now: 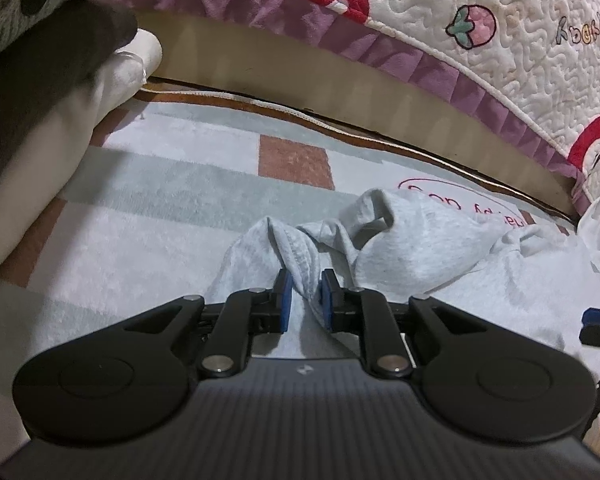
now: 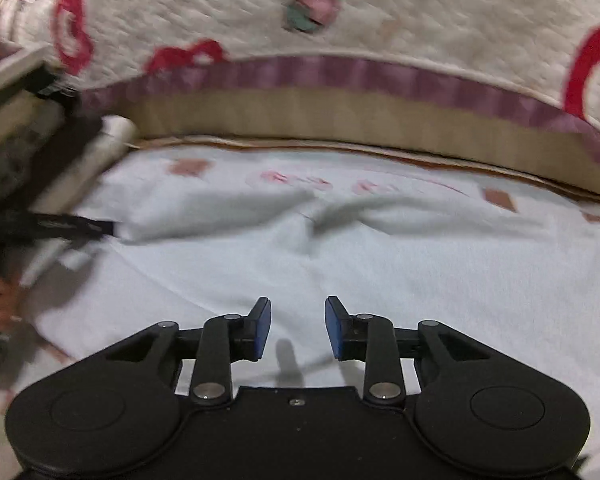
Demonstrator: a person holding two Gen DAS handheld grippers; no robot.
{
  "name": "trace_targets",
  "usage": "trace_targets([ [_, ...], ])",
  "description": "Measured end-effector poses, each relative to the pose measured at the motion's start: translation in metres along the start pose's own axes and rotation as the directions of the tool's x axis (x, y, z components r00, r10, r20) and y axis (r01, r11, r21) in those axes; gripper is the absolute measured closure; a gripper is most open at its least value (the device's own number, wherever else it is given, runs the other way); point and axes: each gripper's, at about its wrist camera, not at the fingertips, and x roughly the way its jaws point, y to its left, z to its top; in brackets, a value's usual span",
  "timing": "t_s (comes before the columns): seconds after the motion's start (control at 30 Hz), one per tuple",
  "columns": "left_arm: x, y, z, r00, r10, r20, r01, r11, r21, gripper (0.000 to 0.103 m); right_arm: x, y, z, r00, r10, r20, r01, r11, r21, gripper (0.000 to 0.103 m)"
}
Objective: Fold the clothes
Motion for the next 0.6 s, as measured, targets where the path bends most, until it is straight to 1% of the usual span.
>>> trace_targets([
  [0.07, 0.000, 0.001, 0.001, 1.000, -0.005, -0.002, 0.005, 1.000, -0.005, 0.088, 0.004, 0.013, 0.005, 0.996, 0.094, -0.007, -0.094, 0.995, -0.018, 0.062],
  [0.13, 0.000, 0.003, 0.001, 1.000, -0.012, -0.006, 0.012, 1.000, -0.016, 0.088, 0.009, 0.030, 0.008, 0.984, 0.177, -0.033, -0.178, 0.984, -0.029, 0.057],
  [0.17, 0.000, 0.003, 0.001, 1.000, -0.015, -0.008, 0.015, 1.000, -0.021, 0.088, 0.012, 0.039, 0.009, 0.975, 0.216, -0.043, -0.217, 0.976, -0.020, 0.056],
  [0.23, 0.000, 0.004, 0.002, 1.000, -0.020, -0.012, 0.020, 0.999, -0.029, 0.088, 0.011, 0.052, 0.007, 0.949, 0.315, -0.022, -0.314, 0.949, 0.038, 0.052],
  [0.27, 0.000, 0.004, 0.002, 1.000, -0.022, -0.012, 0.022, 0.999, -0.033, 0.088, 0.012, 0.059, 0.004, 0.945, 0.327, -0.009, -0.326, 0.944, 0.055, 0.050],
  [0.33, 0.000, 0.003, 0.002, 1.000, -0.025, -0.014, 0.025, 0.999, -0.034, 0.087, 0.018, 0.079, -0.002, 0.968, 0.252, -0.015, -0.252, 0.968, -0.019, 0.049],
  [0.37, 0.000, 0.003, 0.002, 1.000, -0.026, -0.015, 0.025, 0.999, -0.032, 0.087, 0.022, 0.091, -0.005, 0.979, 0.202, -0.023, -0.203, 0.976, -0.077, 0.049],
  [0.4, 0.000, 0.002, 0.002, 1.000, -0.023, -0.015, 0.023, 0.999, -0.026, 0.087, 0.029, 0.106, -0.011, 0.991, 0.128, -0.042, -0.133, 0.974, -0.184, 0.048],
  [0.43, 0.000, 0.001, 0.001, 1.000, -0.021, -0.016, 0.021, 1.000, -0.022, 0.087, 0.035, 0.117, -0.018, 0.996, 0.066, -0.054, -0.078, 0.960, -0.268, 0.048],
  [0.47, 0.000, 0.001, 0.001, 1.000, -0.020, -0.017, 0.020, 1.000, -0.021, 0.087, 0.041, 0.125, -0.024, 0.998, -0.015, -0.056, -0.005, 0.939, -0.344, 0.048],
  [0.5, -0.001, 0.002, 0.001, 1.000, -0.019, -0.016, 0.018, 1.000, -0.022, 0.087, 0.044, 0.131, -0.028, 0.995, -0.081, -0.051, 0.054, 0.914, -0.401, 0.049],
  [0.57, -0.002, 0.001, 0.002, 1.000, -0.010, -0.013, 0.010, 1.000, -0.021, 0.087, 0.039, 0.128, -0.031, 0.991, -0.129, -0.026, 0.106, 0.900, -0.423, 0.058],
  [0.6, -0.002, 0.001, 0.003, 1.000, -0.006, -0.010, 0.005, 1.000, -0.018, 0.087, 0.037, 0.126, -0.031, 0.988, -0.153, -0.021, 0.129, 0.893, -0.430, 0.078],
])
